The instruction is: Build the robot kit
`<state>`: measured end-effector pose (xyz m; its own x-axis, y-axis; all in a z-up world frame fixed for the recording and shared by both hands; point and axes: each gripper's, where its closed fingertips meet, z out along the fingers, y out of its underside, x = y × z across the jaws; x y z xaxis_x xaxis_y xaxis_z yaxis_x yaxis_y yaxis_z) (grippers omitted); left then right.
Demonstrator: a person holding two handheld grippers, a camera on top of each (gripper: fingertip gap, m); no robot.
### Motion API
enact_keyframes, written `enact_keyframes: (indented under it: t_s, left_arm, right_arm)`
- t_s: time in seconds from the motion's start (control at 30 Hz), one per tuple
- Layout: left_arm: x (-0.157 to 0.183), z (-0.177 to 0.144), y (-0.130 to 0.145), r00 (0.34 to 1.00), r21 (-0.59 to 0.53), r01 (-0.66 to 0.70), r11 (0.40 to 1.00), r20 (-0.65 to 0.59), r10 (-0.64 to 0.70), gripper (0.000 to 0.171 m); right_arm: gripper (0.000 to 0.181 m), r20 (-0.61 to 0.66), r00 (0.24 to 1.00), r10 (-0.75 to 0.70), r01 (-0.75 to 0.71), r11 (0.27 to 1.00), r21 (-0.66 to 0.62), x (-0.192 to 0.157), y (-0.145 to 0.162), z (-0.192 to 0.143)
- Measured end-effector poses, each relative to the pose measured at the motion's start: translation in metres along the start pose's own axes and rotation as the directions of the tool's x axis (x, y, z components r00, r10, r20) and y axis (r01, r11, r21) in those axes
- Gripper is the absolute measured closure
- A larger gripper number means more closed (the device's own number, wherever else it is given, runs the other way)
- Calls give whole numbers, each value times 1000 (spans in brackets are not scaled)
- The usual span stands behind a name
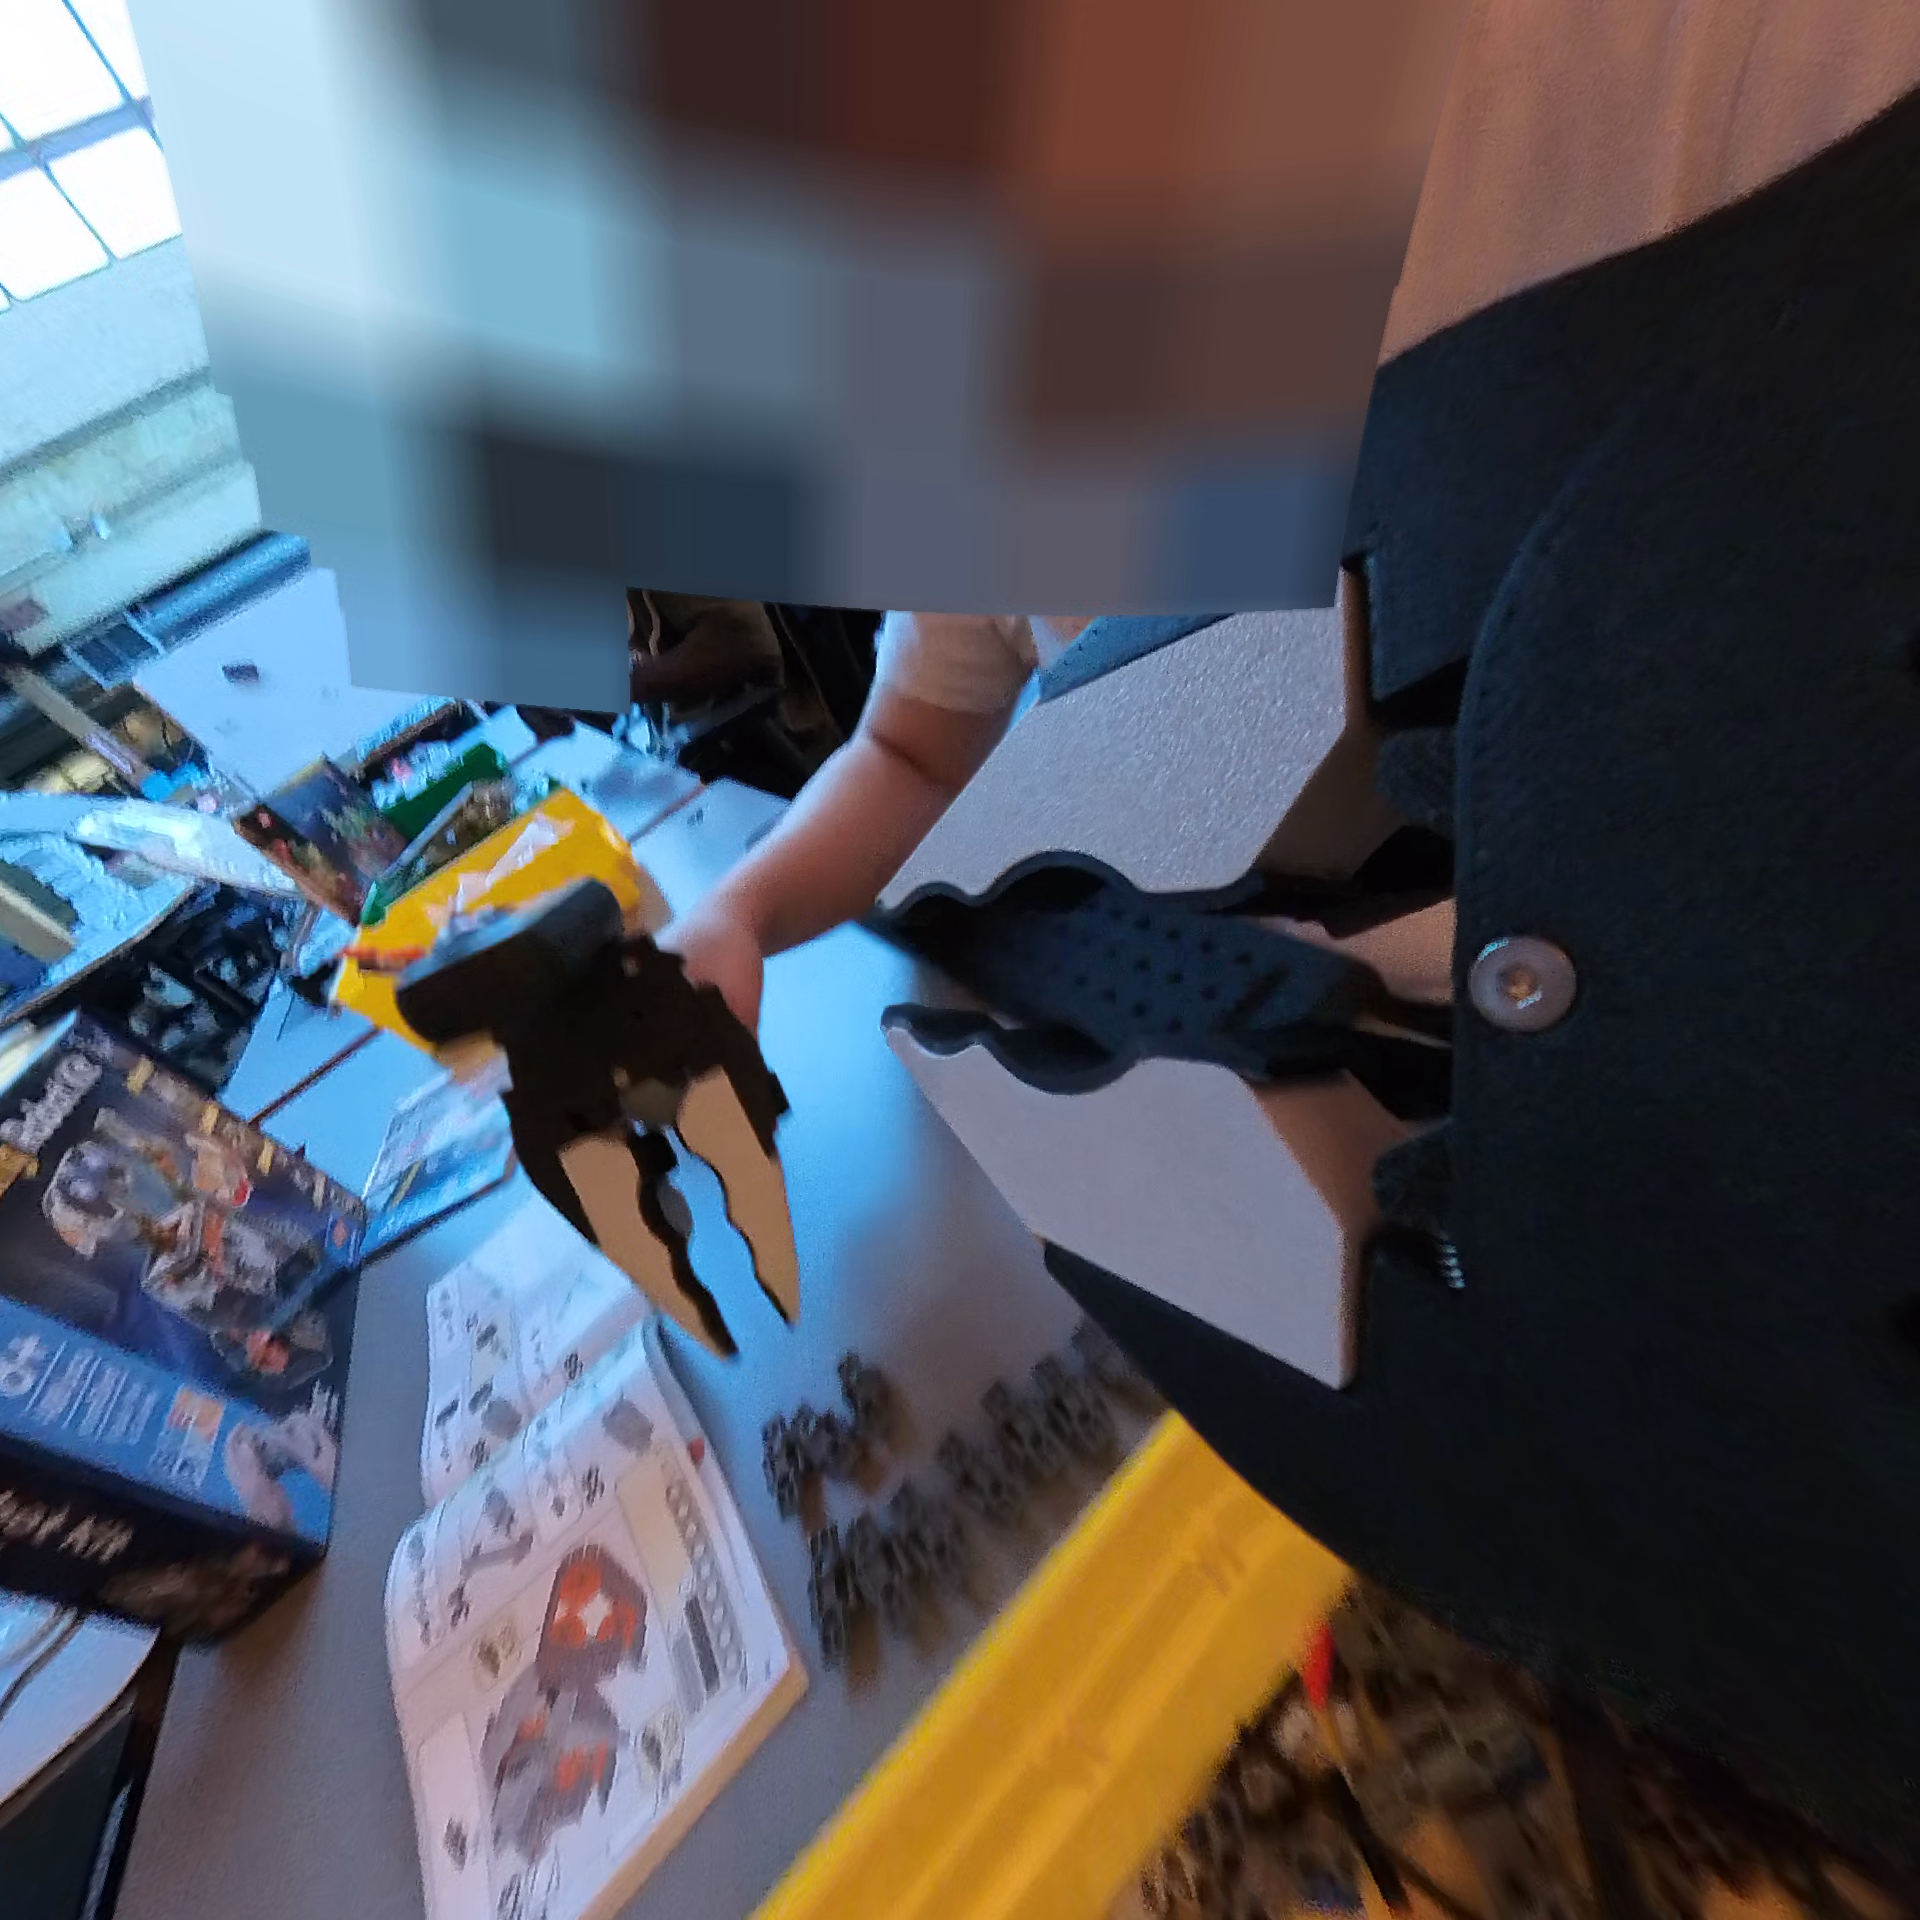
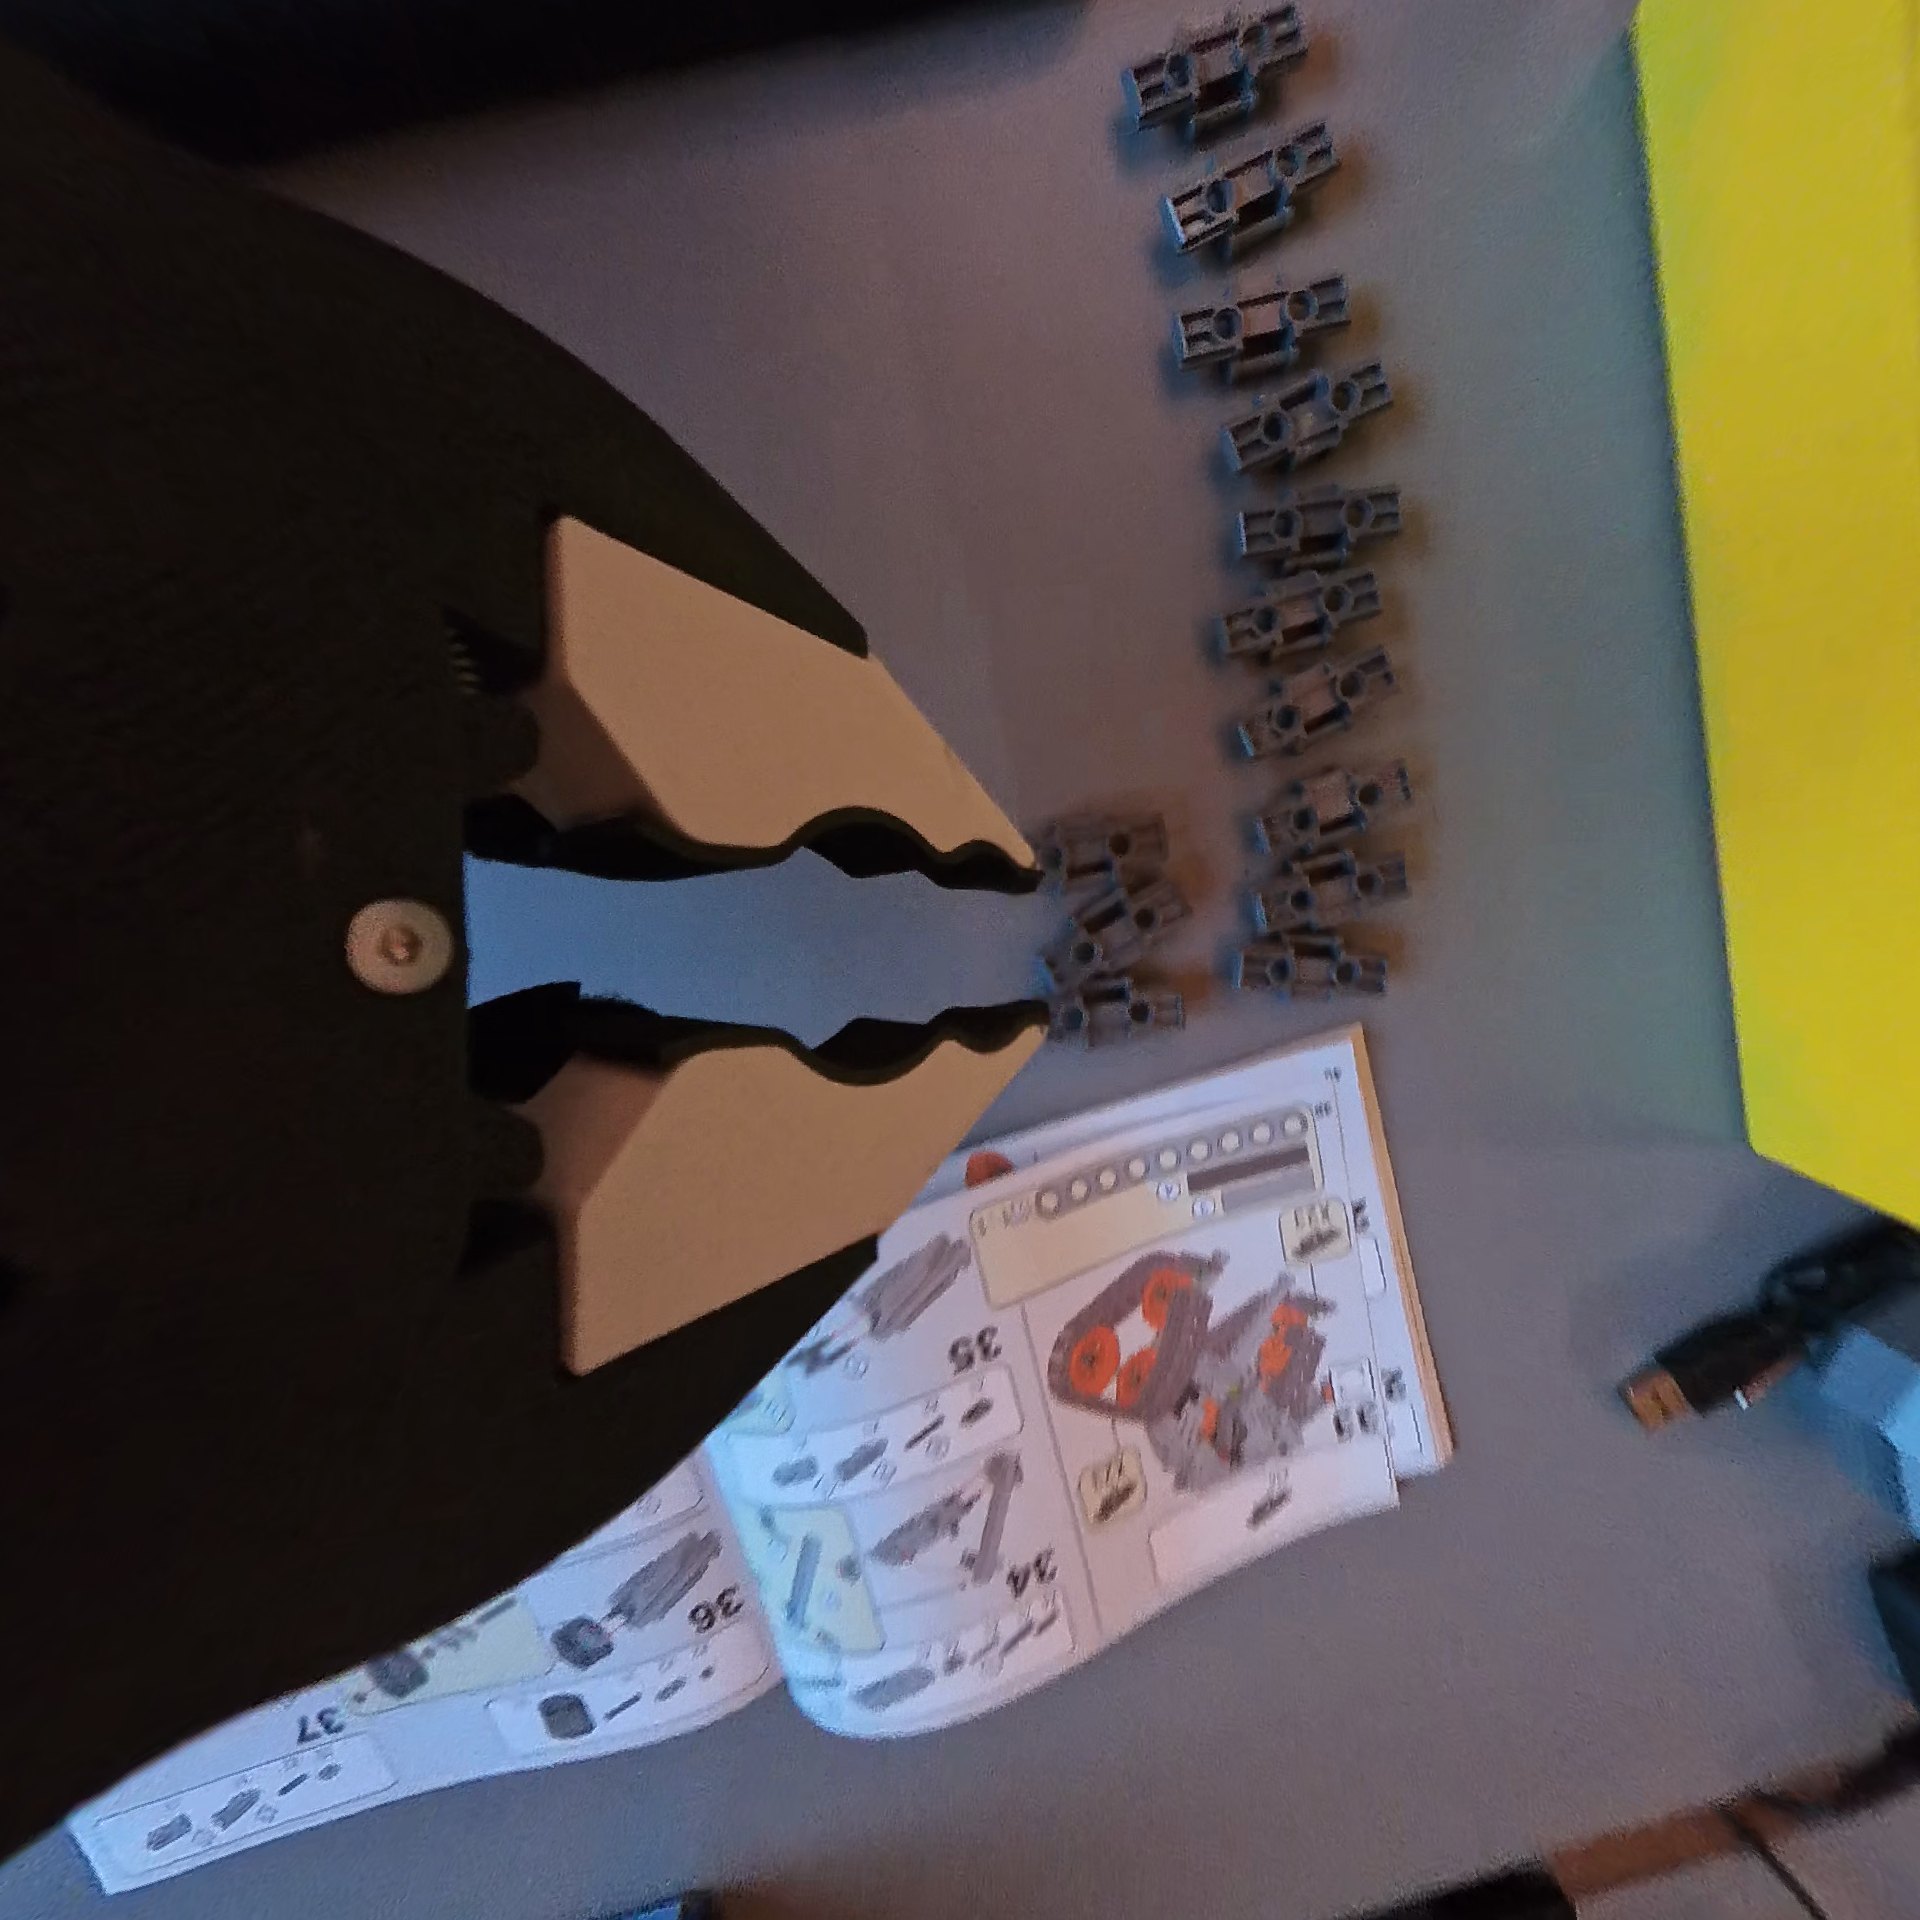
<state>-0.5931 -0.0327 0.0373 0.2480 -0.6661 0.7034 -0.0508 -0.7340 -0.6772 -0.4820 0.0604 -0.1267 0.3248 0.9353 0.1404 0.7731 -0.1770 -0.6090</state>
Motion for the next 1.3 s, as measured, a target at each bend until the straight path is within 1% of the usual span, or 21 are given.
enact_keyframes:
  t_s: [0.07, 0.1, 0.17, 0.2, 0.23, 0.33, 0.37, 0.43, 0.53, 0.6, 0.73, 0.83, 0.87, 0.9, 0.93, 0.97, 1.0, 1.17, 1.23, 1.27, 1.3]
  left_arm:
    - [-20, -20, -5, 980, -32, -101, 994, 171, 105, 158]
    - [-39, -35, -9, 933, -77, -171, 982, 309, 186, 156]
    - [-82, -72, -11, 751, -237, -246, 940, 567, 339, 141]
    - [-99, -88, -8, 667, -322, -230, 919, 635, 389, 135]
    - [-112, -100, -1, 611, -394, -191, 899, 669, 424, 132]
    - [-142, -126, 31, 530, -544, 16, 839, 716, 454, 127]
    - [-148, -131, 43, 516, -592, 74, 803, 712, 477, 127]
    - [-154, -134, 71, 547, -676, 155, 720, 666, 507, 131]
    - [-155, -138, 98, 600, -726, 245, 642, 634, 488, 141]
    - [-155, -146, 113, 623, -776, 294, 558, 599, 504, 139]
    - [-164, -153, 139, 660, -862, 321, 392, 501, 560, 132]
    - [-173, -155, 150, 667, -884, 330, 330, 466, 581, 131]
    - [-175, -153, 151, 671, -887, 326, 327, 460, 581, 130]
    - [-175, -150, 150, 672, -884, 321, 340, 466, 576, 138]
    - [-175, -151, 147, 664, -885, 317, 341, 463, 587, 139]
    - [-173, -152, 143, 662, -888, 311, 339, 458, 593, 149]
    - [-171, -150, 137, 662, -887, 293, 356, 458, 594, 149]
    - [-180, -133, 84, 608, -780, 235, 579, 583, 539, 150]
    - [-189, -122, 69, 610, -726, 199, 658, 618, 496, 149]
    - [-190, -114, 67, 636, -704, 182, 687, 617, 464, 143]
    - [-191, -110, 69, 657, -693, 192, 695, 617, 433, 126]
  right_arm:
    - [160, -10, 999, 38, -37, 997, 70, 12, -4, -13]
    - [161, -17, 998, 60, -58, 993, 106, 18, -6, -19]
    - [161, -15, 995, 99, -95, 981, 171, 26, -8, -27]
    - [161, -16, 993, 113, -108, 975, 196, 29, -8, -30]
    - [161, -21, 992, 124, -117, 971, 207, 33, -6, -31]
    - [161, -32, 991, 134, -126, 976, 176, 37, 8, -25]
    - [161, -34, 991, 131, -124, 980, 154, 37, 14, -22]
    - [161, -45, 992, 121, -115, 987, 115, 37, 26, -17]
    - [161, -55, 993, 105, -100, 992, 79, 36, 35, -12]
    - [160, -49, 994, 103, -99, 992, 79, 33, 33, -10]
    - [160, -40, 995, 91, -88, 993, 74, 30, 32, -8]
    - [160, -42, 995, 86, -84, 994, 64, 30, 35, -8]
    - [160, -41, 995, 89, -86, 994, 64, 30, 35, -8]
    - [160, -38, 995, 92, -89, 994, 66, 30, 35, -8]
    - [160, -36, 995, 94, -92, 993, 69, 30, 35, -9]
    - [160, -34, 995, 96, -94, 993, 70, 30, 35, -9]
    - [160, -32, 995, 99, -96, 993, 70, 30, 35, -9]
    - [160, -23, 994, 102, -101, 994, 52, 29, 39, -4]
    - [160, -20, 995, 102, -101, 994, 34, 29, 43, -1]
    - [160, -18, 995, 102, -101, 995, 27, 29, 44, 0]
    - [160, -17, 995, 101, -100, 995, 22, 29, 46, 1]
